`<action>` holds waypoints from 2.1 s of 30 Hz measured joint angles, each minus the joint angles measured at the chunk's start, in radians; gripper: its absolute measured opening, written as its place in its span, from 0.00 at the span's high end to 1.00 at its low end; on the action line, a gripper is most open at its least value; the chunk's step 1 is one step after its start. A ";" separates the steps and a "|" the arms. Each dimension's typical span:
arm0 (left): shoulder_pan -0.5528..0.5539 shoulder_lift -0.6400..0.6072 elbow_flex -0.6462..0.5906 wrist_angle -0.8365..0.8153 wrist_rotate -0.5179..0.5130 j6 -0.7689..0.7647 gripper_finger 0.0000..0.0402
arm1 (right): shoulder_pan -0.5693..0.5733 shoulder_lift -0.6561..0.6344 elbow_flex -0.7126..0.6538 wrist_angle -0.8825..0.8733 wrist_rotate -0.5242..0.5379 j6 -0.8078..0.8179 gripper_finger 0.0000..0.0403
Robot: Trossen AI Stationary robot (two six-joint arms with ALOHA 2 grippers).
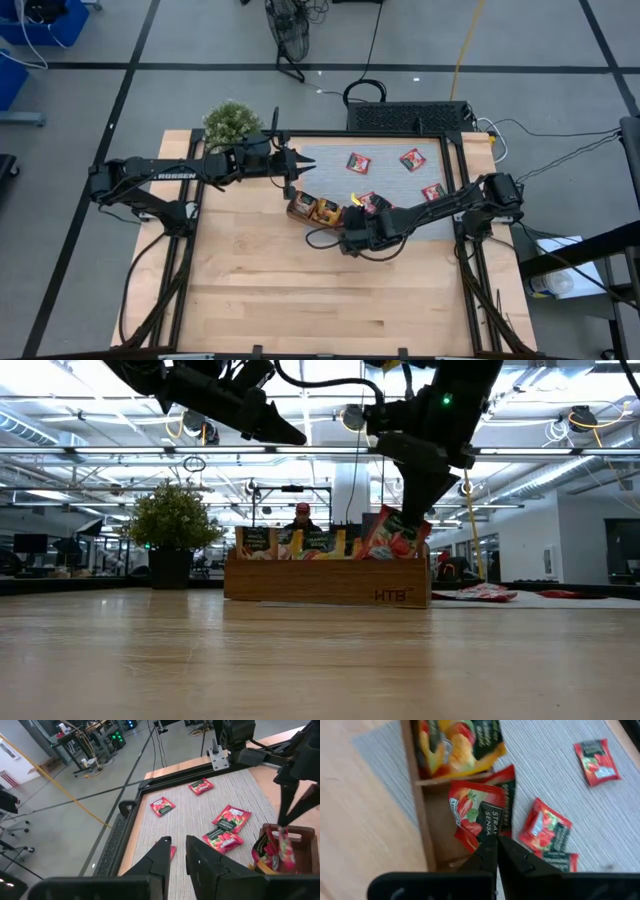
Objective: Pick & Place Tea
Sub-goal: Put the red tea bag into the right section of the wooden organizer
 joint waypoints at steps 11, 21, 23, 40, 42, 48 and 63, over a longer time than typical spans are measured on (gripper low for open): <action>0.000 0.000 0.000 0.000 0.000 -0.003 0.83 | -0.026 0.000 0.000 -0.011 -0.027 -0.038 1.00; 0.000 0.000 0.000 0.001 0.000 -0.006 0.83 | -0.034 0.000 0.000 0.068 -0.026 -0.123 1.00; 0.000 0.000 0.000 0.001 0.000 -0.006 0.83 | -0.042 0.000 0.000 0.081 -0.026 -0.126 0.99; 0.000 0.000 0.000 0.000 0.000 -0.021 0.83 | -0.091 -0.015 -0.068 0.294 -0.002 -0.302 0.84; 0.000 0.000 0.000 0.000 0.000 -0.021 0.83 | -0.091 -0.033 -0.068 0.321 0.027 -0.338 0.83; 0.000 0.000 0.000 0.000 0.000 -0.021 0.83 | -0.084 -0.093 -0.067 0.364 -0.075 -0.436 0.84; 0.000 0.001 0.000 -0.007 0.001 -0.022 0.83 | -0.134 0.067 0.033 0.194 -0.420 -0.399 1.00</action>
